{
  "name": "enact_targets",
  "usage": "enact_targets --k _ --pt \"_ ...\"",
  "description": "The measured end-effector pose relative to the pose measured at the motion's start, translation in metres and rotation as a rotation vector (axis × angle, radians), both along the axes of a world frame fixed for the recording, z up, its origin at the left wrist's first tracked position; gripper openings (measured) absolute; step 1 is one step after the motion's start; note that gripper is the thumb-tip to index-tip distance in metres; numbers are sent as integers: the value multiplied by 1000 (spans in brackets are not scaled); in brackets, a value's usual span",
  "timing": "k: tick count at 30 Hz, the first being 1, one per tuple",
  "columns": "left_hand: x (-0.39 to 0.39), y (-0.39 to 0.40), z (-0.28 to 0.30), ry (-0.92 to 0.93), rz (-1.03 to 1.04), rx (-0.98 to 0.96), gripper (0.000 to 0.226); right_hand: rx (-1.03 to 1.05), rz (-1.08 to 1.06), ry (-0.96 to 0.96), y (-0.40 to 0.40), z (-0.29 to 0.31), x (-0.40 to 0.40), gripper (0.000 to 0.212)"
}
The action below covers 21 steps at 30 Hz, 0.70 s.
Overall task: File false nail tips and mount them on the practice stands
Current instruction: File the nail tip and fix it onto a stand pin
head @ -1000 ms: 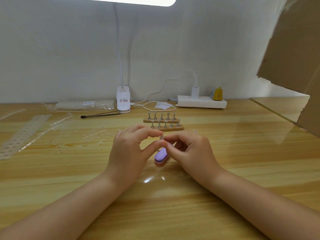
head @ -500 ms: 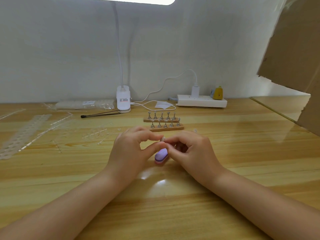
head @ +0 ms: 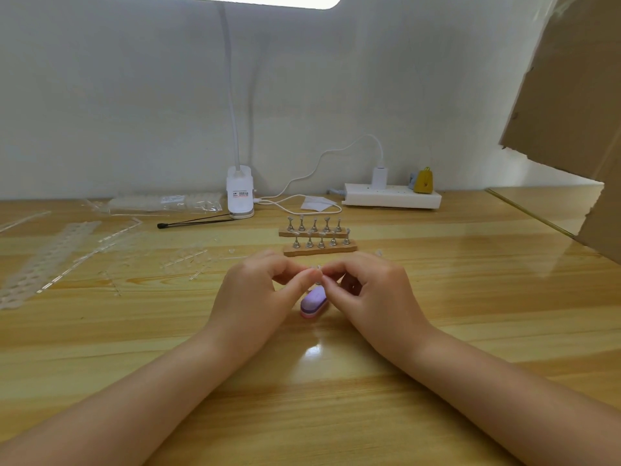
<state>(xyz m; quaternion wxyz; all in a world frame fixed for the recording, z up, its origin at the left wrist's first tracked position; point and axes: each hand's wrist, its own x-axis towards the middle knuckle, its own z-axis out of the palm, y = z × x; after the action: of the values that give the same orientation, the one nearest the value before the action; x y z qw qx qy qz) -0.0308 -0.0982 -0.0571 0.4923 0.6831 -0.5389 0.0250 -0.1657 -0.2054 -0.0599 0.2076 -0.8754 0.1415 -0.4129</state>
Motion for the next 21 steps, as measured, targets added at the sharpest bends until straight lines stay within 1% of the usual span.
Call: enact_targets --k 1,2,6,9,13,21 --pt "0 -1 -1 16 -6 0 4 -11 0 -4 0 0 0 4" --pt "0 -1 -2 23 -10 -4 6 -29 0 -8 0 0 0 4" --pt "-2 -1 -1 -42 -23 -18 21 -139 5 -21 -1 0 -1 4" --pt "-1 -1 -1 -100 -1 -25 13 -181 19 -23 -2 0 -3 3" --pt "2 -1 -2 -94 26 -27 9 -238 41 -5 3 -1 -3 5" --pt "-2 0 1 -212 55 -11 6 -201 29 15 4 1 -1 2"
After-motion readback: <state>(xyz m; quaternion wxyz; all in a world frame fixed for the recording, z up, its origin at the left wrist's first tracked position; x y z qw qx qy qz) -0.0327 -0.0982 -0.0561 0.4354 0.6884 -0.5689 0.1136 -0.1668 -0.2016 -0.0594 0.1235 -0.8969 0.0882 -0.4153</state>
